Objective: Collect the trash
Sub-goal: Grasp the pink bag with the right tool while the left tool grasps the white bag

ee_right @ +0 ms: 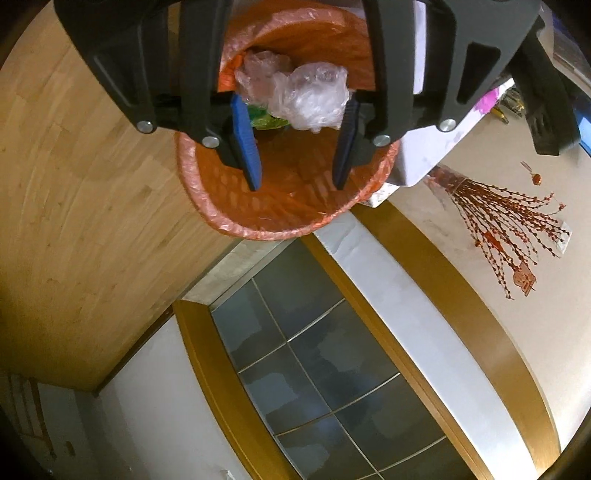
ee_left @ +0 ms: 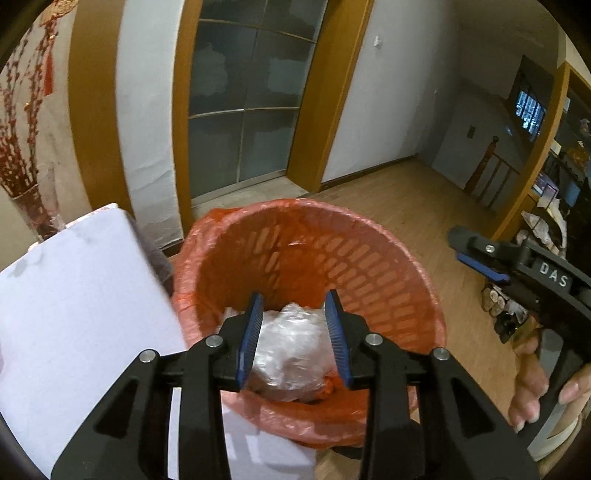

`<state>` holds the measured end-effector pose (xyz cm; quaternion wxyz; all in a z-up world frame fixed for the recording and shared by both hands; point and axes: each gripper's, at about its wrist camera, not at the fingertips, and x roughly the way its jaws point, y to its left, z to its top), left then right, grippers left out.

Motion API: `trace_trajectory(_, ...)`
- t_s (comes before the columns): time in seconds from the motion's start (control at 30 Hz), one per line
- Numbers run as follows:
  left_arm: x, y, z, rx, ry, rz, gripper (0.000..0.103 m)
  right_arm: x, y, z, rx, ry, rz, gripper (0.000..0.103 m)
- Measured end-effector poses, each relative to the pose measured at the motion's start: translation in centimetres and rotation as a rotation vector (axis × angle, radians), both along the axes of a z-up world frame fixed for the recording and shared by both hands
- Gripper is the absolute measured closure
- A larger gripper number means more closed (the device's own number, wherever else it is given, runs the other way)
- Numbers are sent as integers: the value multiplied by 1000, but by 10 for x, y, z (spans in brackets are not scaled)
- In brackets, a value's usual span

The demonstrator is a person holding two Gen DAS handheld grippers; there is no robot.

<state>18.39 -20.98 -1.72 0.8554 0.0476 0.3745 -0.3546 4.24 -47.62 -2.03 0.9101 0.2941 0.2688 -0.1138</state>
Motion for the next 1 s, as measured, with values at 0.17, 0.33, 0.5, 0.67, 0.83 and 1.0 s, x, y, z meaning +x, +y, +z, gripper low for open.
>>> trace_trajectory(0.17, 1, 24, 5, 23, -35, 57, 67, -7, 5, 3, -38, 8, -5, 63)
trace_trajectory(0.33, -1, 51, 12, 40, -68, 113, 67, -8, 24, 11, -82, 13, 22, 63)
trace_trajectory(0.5, -7, 89, 19, 58, -110, 189, 62, -4, 62, 19, -124, 13, 101, 59)
trace_trajectory(0.67, -8, 157, 23, 62, -113, 320, 61, 10, 122, 22, -175, 24, 227, 59)
trace_trajectory(0.83, -9, 235, 30, 78, -141, 481, 58, 27, 196, 23, -202, 27, 372, 59)
trace_trajectory(1.0, -1, 331, 32, 135, -173, 685, 54, 47, 278, 23, -204, 34, 524, 59)
